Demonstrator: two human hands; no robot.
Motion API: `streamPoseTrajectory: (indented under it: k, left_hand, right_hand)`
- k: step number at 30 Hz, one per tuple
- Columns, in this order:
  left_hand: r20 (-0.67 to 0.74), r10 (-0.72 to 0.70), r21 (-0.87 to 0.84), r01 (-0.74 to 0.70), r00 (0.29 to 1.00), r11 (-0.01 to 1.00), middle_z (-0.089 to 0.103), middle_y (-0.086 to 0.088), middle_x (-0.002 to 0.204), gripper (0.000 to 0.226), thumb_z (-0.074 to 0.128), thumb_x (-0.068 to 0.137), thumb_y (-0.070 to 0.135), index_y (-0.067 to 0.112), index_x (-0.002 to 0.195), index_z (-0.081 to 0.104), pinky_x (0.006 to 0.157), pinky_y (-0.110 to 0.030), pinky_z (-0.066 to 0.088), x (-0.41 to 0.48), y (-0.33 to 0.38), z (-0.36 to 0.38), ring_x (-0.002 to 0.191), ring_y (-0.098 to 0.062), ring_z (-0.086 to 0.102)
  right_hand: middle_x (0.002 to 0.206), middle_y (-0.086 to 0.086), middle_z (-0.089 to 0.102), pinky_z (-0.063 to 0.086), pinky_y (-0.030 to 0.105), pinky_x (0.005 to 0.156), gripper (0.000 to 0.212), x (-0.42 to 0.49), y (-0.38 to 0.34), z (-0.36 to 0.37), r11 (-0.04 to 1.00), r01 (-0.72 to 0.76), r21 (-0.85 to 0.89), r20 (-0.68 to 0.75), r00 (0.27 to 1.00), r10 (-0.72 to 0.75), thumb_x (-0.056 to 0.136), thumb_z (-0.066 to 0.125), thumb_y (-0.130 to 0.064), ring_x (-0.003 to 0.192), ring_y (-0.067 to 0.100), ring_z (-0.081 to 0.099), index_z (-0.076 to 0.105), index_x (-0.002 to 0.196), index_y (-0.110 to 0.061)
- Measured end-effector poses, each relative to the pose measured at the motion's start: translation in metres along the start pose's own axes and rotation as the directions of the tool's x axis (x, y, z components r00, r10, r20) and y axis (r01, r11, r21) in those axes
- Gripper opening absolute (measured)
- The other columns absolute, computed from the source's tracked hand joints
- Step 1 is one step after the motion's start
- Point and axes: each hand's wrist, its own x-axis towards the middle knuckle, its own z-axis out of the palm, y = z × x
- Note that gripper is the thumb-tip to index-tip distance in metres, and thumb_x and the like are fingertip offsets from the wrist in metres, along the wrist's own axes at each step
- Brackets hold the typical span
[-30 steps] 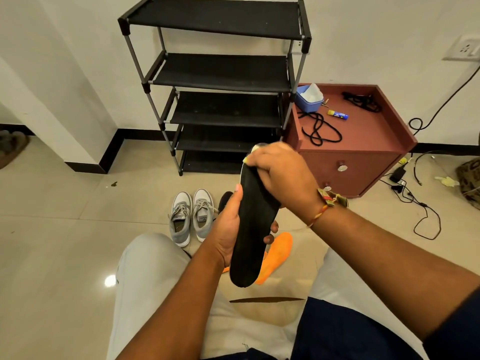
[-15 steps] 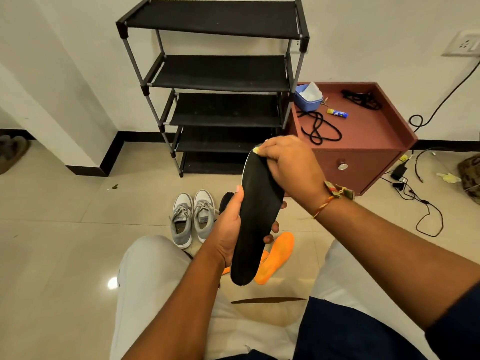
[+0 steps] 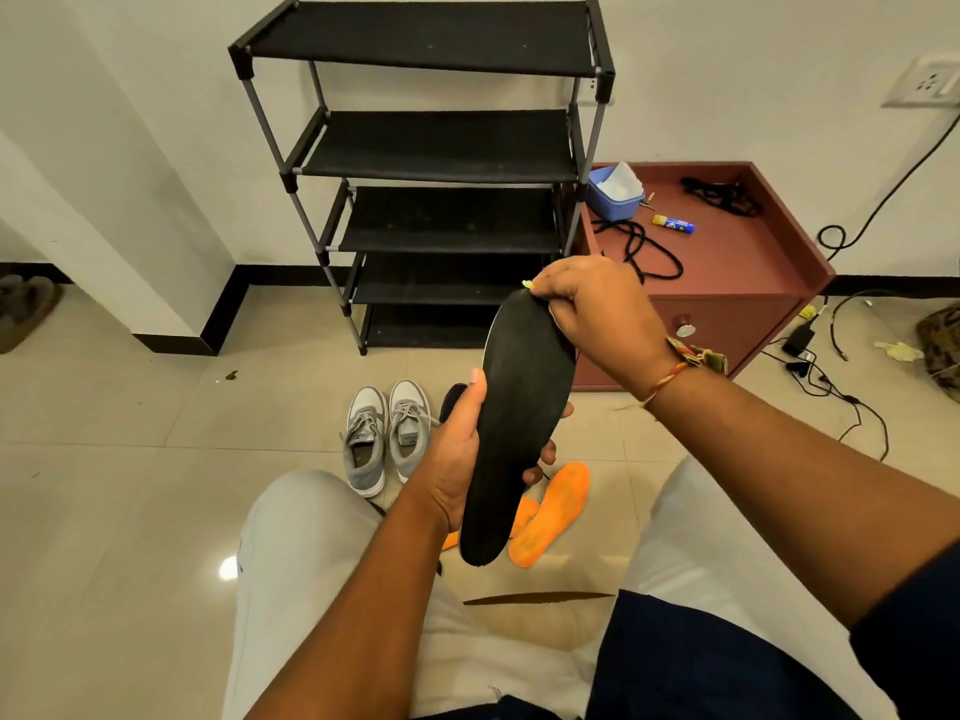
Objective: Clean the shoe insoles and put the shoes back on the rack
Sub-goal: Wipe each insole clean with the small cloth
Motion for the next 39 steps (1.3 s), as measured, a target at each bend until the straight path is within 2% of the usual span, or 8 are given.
streamPoseTrajectory:
  k: [10,16,19,23,27,32,36,39]
  left_hand:
    - [-0.123,0.016,-0.100,-0.028,0.992,0.995,0.065,-0.016,0.108,0.081,0.028,0.095,0.078,0.016,0.119,0.075,0.069,-0.036,0.039,0.001,0.005,0.000,0.087,-0.026,0.051]
    - [-0.230,0.090,-0.200,-0.138,0.969,0.970,0.071,-0.014,0.116,0.071,0.033,0.099,0.066,0.014,0.114,0.078,0.097,-0.038,0.053,-0.002,0.009,0.005,0.103,-0.026,0.070]
    - [-0.176,0.079,-0.165,-0.108,0.981,0.980,0.066,-0.016,0.109,0.075,0.032,0.097,0.072,0.014,0.120,0.074,0.072,-0.037,0.051,-0.002,0.009,0.006,0.091,-0.027,0.062]
    - [-0.082,0.019,-0.162,-0.032,0.996,0.986,0.063,-0.016,0.116,0.086,0.033,0.095,0.076,0.006,0.135,0.061,0.062,-0.033,0.047,0.000,0.005,0.002,0.084,-0.024,0.057]
    - [-0.016,-0.020,-0.133,0.017,1.000,0.991,0.062,-0.013,0.123,0.089,0.028,0.096,0.077,0.005,0.136,0.062,0.066,-0.033,0.044,0.000,0.003,0.002,0.087,-0.022,0.057]
    - [-0.131,0.021,-0.131,-0.038,0.991,0.991,0.065,-0.022,0.127,0.084,0.034,0.095,0.074,0.006,0.132,0.065,0.071,-0.038,0.049,0.000,0.006,-0.001,0.097,-0.030,0.065]
    - [-0.221,0.100,-0.181,-0.142,0.970,0.973,0.062,-0.018,0.138,0.075,0.028,0.099,0.069,0.013,0.142,0.055,0.091,-0.047,0.056,0.002,0.009,-0.005,0.120,-0.033,0.065]
    - [-0.263,0.126,-0.211,-0.185,0.956,0.960,0.066,-0.016,0.133,0.074,0.027,0.100,0.068,0.013,0.131,0.067,0.100,-0.044,0.054,0.003,0.009,-0.006,0.122,-0.030,0.064]
  right_hand:
    - [0.092,0.004,0.076,0.057,0.038,0.083,0.018,-0.054,-0.026,0.014,0.994,0.070,0.087,-0.095,0.994,-0.062,0.079,0.066,-0.002,0.088,0.028,0.071,0.079,0.089,-0.009]
    - [0.095,0.004,0.075,0.056,0.030,0.079,0.032,-0.093,-0.046,0.038,0.945,0.318,0.071,0.136,0.936,-0.325,0.064,0.090,-0.004,0.089,0.023,0.070,0.078,0.093,-0.009]
    - [0.095,0.006,0.074,0.051,0.035,0.084,0.040,-0.072,-0.032,0.031,0.959,0.283,0.008,0.048,0.958,-0.283,0.056,0.092,-0.003,0.087,0.028,0.069,0.077,0.093,-0.006]
    - [0.091,0.008,0.075,0.045,0.031,0.085,0.013,-0.032,-0.017,0.013,0.983,0.182,-0.036,-0.147,0.972,-0.185,0.078,0.071,0.000,0.085,0.029,0.070,0.078,0.088,-0.005]
    - [0.101,0.008,0.075,0.051,0.039,0.090,0.018,-0.002,-0.003,0.005,0.997,0.071,-0.042,-0.127,0.989,-0.075,0.087,0.066,-0.006,0.097,0.029,0.069,0.078,0.099,-0.008]
    - [0.102,0.005,0.075,0.053,0.038,0.088,0.016,-0.011,-0.011,0.015,0.994,0.105,-0.034,-0.042,0.993,-0.106,0.090,0.066,-0.009,0.097,0.027,0.068,0.078,0.101,-0.011]
    - [0.099,0.001,0.075,0.056,0.037,0.082,0.016,-0.041,-0.024,0.029,0.997,0.075,-0.006,-0.007,0.997,-0.075,0.088,0.065,-0.009,0.091,0.027,0.068,0.078,0.096,-0.015]
    - [0.095,0.001,0.076,0.055,0.032,0.079,0.019,-0.067,-0.043,0.040,0.993,0.088,0.079,-0.025,0.996,-0.086,0.079,0.068,-0.003,0.087,0.024,0.070,0.078,0.091,-0.013]
